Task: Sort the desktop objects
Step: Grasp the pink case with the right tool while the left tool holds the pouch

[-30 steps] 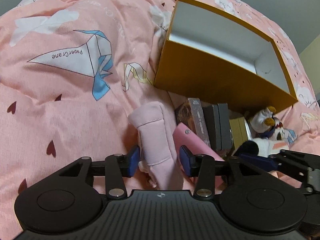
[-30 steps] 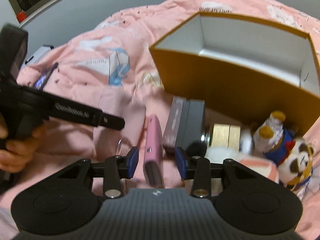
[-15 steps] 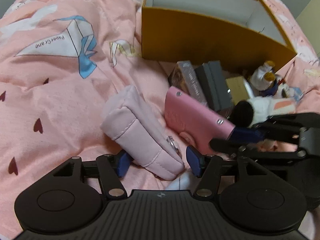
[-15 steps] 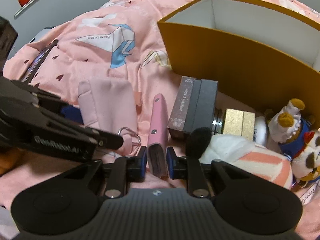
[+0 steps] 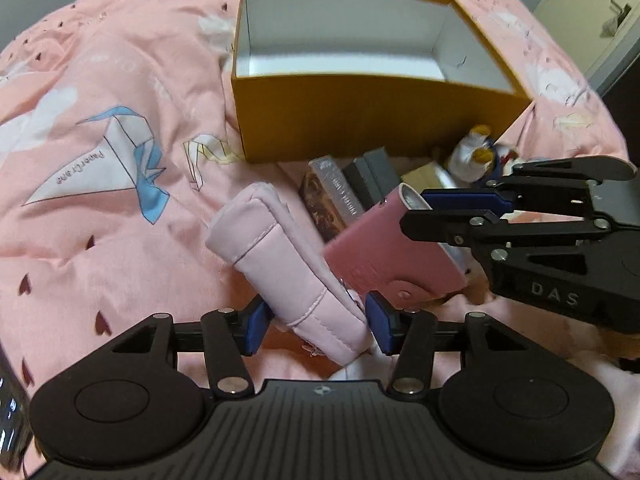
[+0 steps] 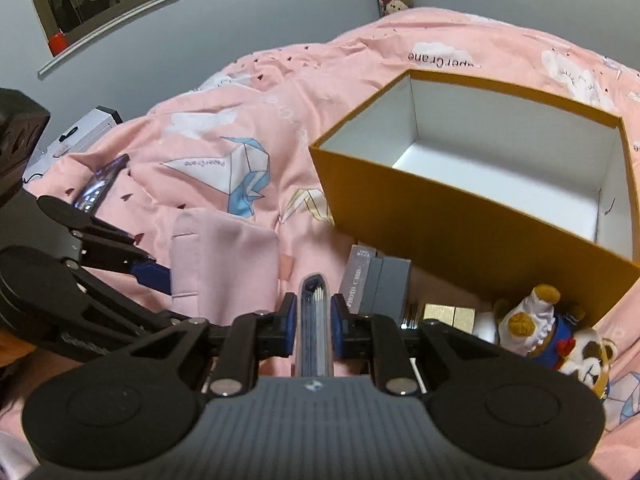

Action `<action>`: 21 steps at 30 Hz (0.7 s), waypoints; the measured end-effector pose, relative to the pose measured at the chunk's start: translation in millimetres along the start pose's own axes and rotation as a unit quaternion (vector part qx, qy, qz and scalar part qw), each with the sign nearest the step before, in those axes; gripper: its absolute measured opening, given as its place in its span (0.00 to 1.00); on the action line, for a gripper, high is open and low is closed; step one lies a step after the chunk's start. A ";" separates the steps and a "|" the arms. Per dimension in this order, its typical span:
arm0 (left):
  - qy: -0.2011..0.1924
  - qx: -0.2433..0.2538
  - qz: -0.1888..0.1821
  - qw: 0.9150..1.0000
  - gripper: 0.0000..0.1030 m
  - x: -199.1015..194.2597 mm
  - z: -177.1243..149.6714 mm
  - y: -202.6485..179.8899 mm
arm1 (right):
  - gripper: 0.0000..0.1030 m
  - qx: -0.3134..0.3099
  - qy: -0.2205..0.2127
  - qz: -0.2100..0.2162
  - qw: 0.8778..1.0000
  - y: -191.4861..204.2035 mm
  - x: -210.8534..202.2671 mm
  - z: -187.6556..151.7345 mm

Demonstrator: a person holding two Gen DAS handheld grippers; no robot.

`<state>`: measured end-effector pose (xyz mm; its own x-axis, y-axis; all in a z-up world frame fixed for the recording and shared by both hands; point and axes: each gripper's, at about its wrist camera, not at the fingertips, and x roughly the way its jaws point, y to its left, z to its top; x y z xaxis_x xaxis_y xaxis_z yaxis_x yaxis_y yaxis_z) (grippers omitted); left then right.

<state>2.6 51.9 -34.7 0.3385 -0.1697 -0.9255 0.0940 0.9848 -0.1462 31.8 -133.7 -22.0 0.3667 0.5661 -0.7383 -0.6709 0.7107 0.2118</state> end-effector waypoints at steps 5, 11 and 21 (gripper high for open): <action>-0.021 -0.087 0.005 0.996 0.61 13.5 -5.0 18.7 | 0.18 0.014 0.016 0.002 1.000 -2.1 10.6 -8.9; -0.107 -0.106 0.026 0.988 0.64 -12.9 -19.6 18.4 | 0.18 0.023 0.019 0.007 1.000 -5.3 13.2 -11.5; 0.006 -0.114 0.002 0.993 0.68 4.2 -40.7 3.6 | 0.19 0.032 0.016 0.009 0.999 -8.7 12.1 -14.2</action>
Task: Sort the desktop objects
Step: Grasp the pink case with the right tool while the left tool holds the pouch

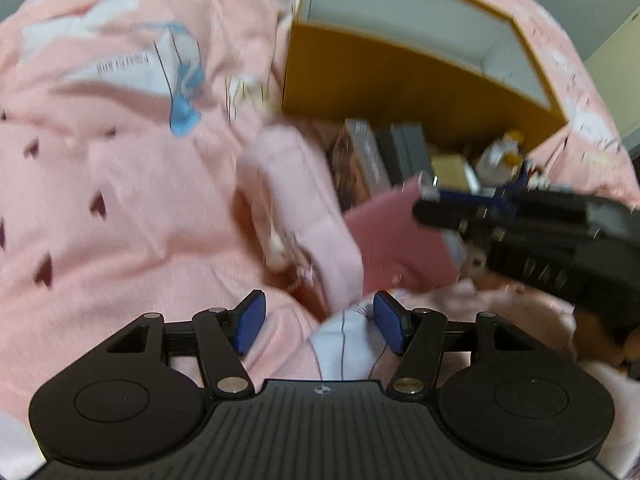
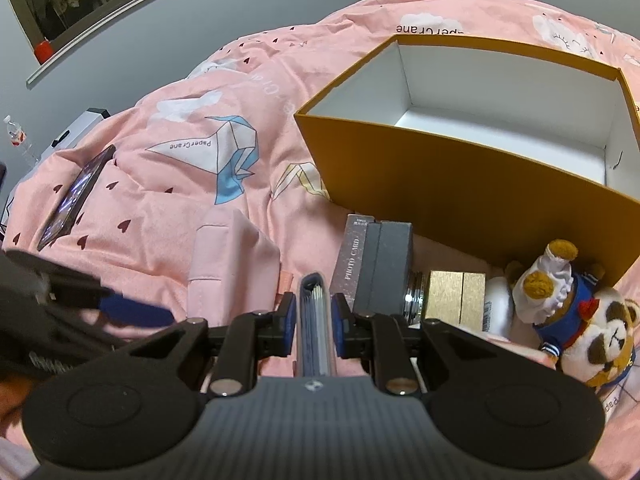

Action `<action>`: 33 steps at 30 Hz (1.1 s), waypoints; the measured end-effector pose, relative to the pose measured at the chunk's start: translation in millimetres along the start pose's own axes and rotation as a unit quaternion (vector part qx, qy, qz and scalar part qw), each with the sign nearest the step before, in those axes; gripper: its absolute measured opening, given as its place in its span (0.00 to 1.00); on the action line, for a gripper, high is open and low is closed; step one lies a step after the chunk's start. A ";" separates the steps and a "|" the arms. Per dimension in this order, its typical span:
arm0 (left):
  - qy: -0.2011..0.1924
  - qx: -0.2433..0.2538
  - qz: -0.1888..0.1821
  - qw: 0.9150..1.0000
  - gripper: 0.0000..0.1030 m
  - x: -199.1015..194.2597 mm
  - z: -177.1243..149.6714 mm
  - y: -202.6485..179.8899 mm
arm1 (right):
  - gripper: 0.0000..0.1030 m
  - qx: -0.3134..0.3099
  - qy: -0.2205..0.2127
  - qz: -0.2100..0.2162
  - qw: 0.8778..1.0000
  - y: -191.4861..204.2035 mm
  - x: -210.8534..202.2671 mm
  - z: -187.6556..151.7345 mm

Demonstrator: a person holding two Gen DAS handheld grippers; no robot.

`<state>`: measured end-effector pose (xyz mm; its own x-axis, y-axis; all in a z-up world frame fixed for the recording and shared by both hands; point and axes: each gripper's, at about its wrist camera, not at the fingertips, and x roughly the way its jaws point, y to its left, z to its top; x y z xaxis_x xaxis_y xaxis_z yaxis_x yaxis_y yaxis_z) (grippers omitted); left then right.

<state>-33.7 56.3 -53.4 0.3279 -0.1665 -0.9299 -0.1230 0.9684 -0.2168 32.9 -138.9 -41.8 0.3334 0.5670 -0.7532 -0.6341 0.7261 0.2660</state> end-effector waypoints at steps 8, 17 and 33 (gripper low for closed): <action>0.009 0.021 0.010 1.000 0.67 16.7 -0.2 -7.4 | 0.20 0.004 -0.001 0.000 1.000 -1.0 -0.4 -2.0; -0.001 0.053 0.015 0.998 0.29 22.8 -0.7 -20.9 | 0.20 0.007 -0.003 0.002 1.000 -0.9 0.7 -3.7; -0.087 0.062 -0.033 0.994 0.20 -44.6 32.4 -17.9 | 0.19 0.007 -0.054 0.015 0.998 6.1 -17.7 25.6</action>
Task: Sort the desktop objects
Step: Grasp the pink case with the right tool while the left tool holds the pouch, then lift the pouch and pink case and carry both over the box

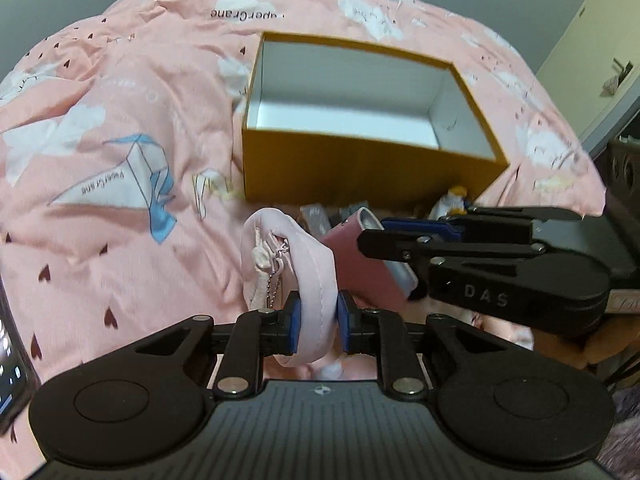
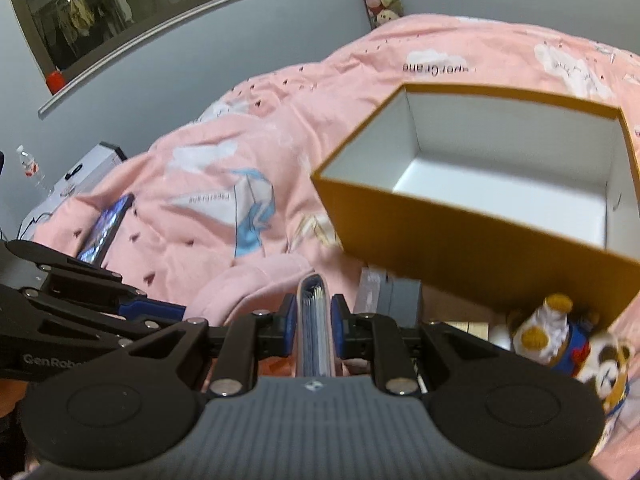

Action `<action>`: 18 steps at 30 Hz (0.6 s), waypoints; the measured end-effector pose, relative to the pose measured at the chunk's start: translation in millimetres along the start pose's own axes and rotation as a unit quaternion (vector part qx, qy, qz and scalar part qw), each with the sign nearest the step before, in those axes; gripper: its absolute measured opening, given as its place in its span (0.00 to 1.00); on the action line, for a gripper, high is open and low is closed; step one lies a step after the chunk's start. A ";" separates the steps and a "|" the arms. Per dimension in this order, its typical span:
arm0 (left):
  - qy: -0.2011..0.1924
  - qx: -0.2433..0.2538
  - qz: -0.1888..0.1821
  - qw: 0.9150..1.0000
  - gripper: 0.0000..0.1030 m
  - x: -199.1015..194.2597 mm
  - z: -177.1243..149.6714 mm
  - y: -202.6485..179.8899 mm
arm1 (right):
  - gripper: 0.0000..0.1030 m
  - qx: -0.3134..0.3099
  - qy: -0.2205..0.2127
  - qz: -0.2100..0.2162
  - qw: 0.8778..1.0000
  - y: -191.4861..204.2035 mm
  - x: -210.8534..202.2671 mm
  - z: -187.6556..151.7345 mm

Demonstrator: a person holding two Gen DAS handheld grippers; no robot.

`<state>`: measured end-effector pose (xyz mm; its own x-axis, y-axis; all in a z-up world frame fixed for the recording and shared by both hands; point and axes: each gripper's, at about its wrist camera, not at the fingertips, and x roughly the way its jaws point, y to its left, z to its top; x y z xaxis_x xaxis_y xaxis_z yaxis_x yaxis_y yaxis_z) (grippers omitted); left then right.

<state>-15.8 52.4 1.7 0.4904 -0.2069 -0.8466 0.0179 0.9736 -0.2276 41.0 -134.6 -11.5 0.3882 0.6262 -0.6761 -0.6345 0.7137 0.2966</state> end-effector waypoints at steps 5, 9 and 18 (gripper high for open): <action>-0.011 -0.023 0.015 1.000 0.20 19.5 19.8 10.1 | 0.18 0.009 -0.004 -0.006 1.000 -1.1 14.7 10.8; -0.021 -0.041 0.035 0.998 0.21 35.9 30.7 20.0 | 0.18 0.021 0.007 -0.015 1.000 -5.1 30.7 14.4; 0.016 -0.045 -0.029 0.998 0.21 32.7 37.3 35.4 | 0.18 0.026 0.009 -0.016 0.999 -9.6 42.7 26.5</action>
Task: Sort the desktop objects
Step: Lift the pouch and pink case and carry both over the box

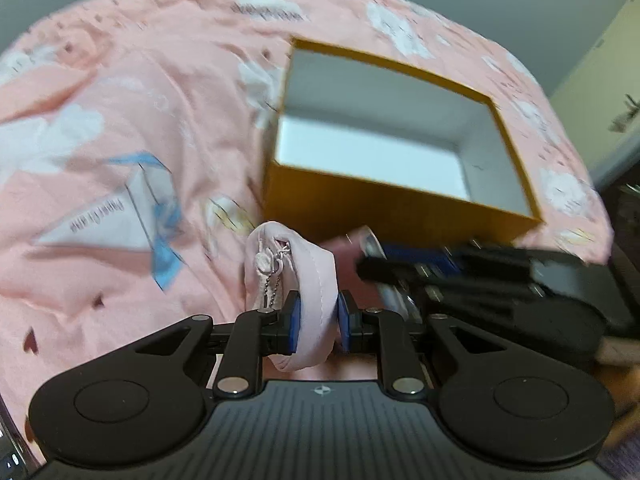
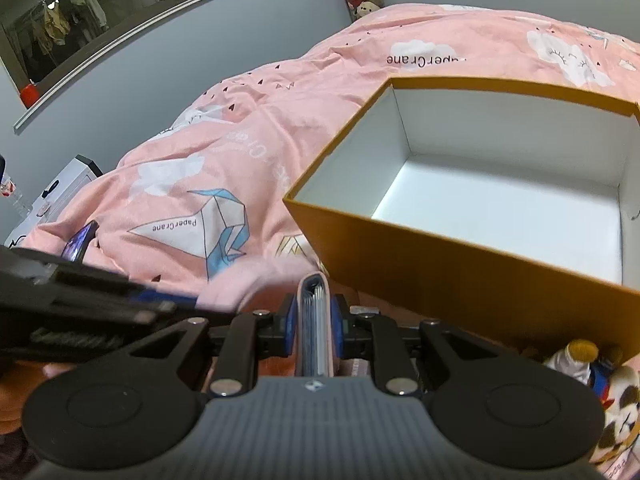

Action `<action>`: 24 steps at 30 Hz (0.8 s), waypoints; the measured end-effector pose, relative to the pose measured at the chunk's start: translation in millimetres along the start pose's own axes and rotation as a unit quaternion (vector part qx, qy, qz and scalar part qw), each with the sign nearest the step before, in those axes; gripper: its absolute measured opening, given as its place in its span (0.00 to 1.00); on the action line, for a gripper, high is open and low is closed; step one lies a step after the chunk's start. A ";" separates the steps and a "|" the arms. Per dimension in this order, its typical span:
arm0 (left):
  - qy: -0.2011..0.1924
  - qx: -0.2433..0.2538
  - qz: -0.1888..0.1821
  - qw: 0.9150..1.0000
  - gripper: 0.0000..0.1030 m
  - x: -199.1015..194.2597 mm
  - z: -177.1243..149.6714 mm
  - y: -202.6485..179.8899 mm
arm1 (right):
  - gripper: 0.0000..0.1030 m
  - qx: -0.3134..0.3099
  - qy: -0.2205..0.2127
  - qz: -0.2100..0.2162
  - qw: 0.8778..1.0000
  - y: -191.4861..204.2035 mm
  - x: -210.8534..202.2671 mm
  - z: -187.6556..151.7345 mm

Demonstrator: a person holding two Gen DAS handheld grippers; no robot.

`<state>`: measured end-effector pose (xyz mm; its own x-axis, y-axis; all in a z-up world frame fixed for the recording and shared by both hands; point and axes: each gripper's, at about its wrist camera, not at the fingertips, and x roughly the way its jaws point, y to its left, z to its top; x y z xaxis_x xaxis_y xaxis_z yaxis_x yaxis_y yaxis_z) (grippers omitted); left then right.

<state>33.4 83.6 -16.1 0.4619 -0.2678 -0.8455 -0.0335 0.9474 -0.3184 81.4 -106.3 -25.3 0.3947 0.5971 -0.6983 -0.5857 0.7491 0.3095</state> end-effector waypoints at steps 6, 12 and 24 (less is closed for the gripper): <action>0.060 0.011 -0.043 0.997 0.21 -15.8 -7.1 0.4 | 0.19 0.009 -0.002 0.009 1.000 -1.9 -2.6 5.0; 0.068 -0.035 -0.041 0.996 0.21 7.7 4.1 18.3 | 0.19 0.011 0.014 0.010 1.000 -1.7 8.5 1.1; 0.003 -0.037 0.026 0.999 0.39 20.0 8.7 16.7 | 0.19 0.032 0.023 0.012 0.999 -10.6 19.6 -4.1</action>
<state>49.9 95.7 -34.6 0.4524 -0.2191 -0.8645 -0.1234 0.9447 -0.3040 92.5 -103.8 -44.9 0.3479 0.6027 -0.7181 -0.5473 0.7524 0.3664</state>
